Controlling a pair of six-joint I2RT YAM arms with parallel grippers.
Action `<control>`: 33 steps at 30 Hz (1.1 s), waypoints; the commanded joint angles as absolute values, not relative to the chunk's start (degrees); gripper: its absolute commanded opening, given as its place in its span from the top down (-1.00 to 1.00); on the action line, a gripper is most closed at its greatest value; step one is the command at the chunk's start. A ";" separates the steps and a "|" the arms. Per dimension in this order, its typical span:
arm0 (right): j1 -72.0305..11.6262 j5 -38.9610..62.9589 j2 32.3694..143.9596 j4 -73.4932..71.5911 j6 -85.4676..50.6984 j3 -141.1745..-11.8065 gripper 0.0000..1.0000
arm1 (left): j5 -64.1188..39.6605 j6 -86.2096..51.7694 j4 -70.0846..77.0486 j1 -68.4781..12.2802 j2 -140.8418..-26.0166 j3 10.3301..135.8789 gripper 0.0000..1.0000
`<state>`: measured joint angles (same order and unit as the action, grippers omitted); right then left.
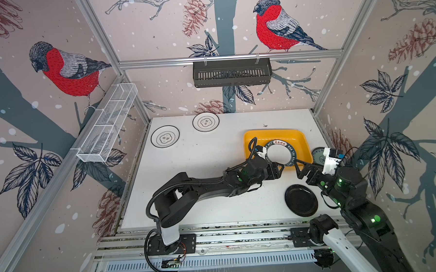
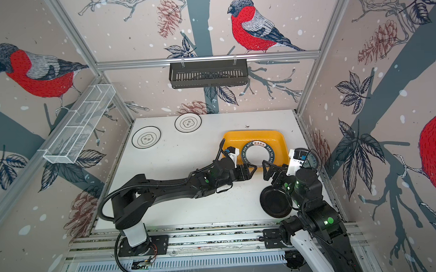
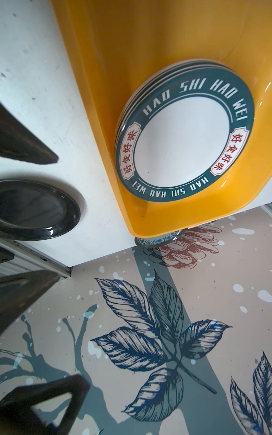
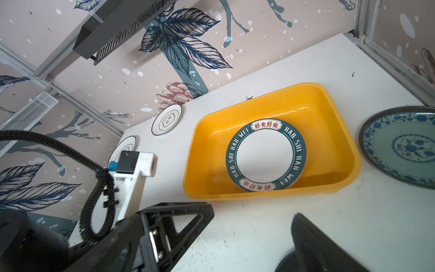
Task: Place the plates into the plastic bin on the countertop
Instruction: Rotate the plastic bin at the middle-right of the table, then pick up the plate from the top-left of the table.
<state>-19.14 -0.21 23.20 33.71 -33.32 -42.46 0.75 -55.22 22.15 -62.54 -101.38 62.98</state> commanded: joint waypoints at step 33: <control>-31.52 3.21 65.34 -7.94 -29.04 -50.68 -0.99 | -10.09 -57.07 31.14 -6.18 -81.12 32.00 -0.92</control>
